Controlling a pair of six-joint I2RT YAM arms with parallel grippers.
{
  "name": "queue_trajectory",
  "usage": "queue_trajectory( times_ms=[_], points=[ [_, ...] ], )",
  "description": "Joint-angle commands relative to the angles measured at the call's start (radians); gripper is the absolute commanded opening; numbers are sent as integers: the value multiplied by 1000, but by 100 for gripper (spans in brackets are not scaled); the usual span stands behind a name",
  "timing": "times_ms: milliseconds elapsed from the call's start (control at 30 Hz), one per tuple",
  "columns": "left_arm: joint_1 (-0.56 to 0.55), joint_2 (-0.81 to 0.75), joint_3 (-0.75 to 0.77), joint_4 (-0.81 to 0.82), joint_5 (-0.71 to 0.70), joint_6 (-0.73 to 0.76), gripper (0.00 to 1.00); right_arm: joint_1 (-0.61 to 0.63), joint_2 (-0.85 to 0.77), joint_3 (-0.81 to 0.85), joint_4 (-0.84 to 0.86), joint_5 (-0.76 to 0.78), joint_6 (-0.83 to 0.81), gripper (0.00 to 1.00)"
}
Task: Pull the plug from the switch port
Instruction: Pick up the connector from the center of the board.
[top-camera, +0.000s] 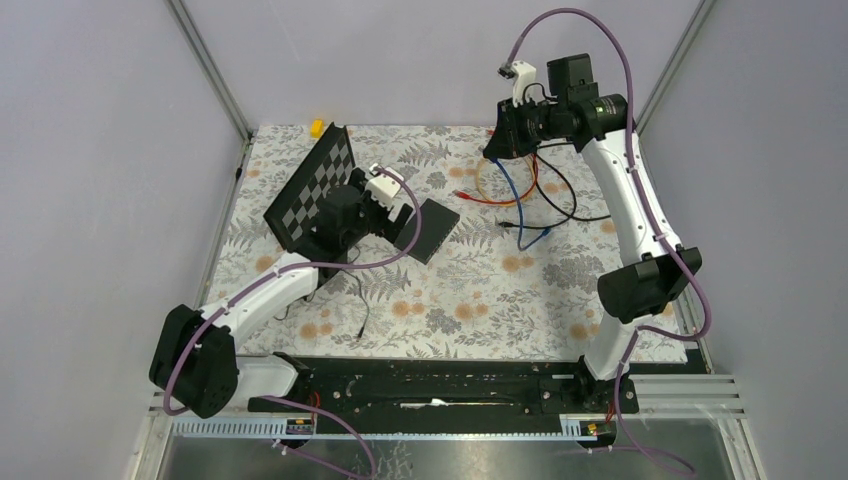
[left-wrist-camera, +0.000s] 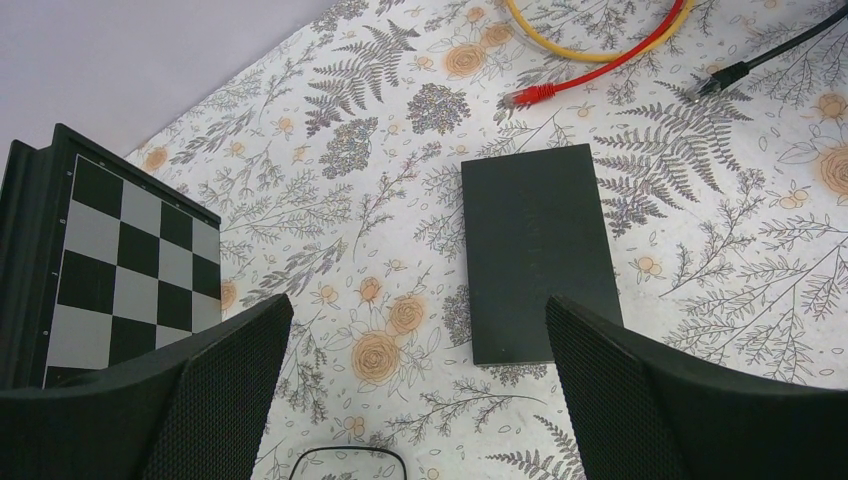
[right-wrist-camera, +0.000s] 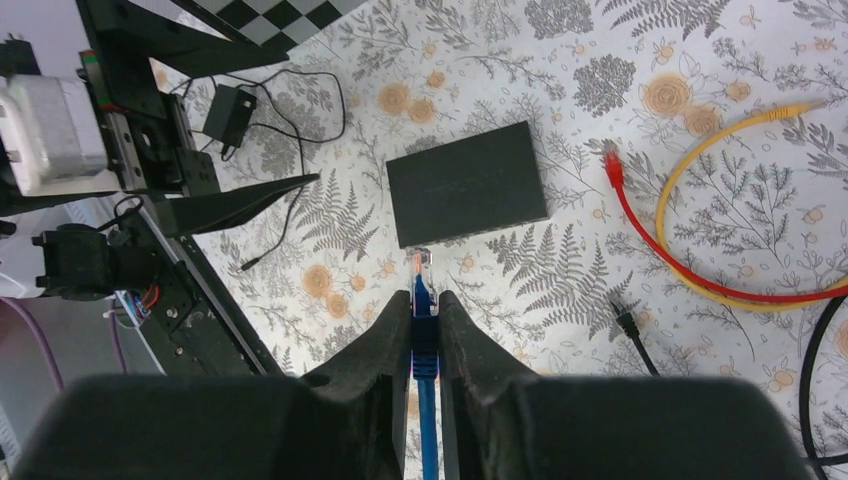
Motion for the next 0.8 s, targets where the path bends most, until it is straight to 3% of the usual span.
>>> queue_trajectory(
  times_ms=[0,200,367,467,767],
  points=[
    [10,-38,-13,74,-14,-14,99,3,1,60,21,-68,57,0],
    [15,-38,-15,75,-15,-13,99,1,-2,87,19,21,53,0],
    [18,-48,-27,86,-15,-11,99,-9,-6,104,25,-24,98,0],
    [20,-52,-38,98,-14,-13,99,-10,-5,115,49,26,101,0],
    [28,-63,-59,113,-13,-15,99,-31,192,358,-40,132,9,0]
  ],
)
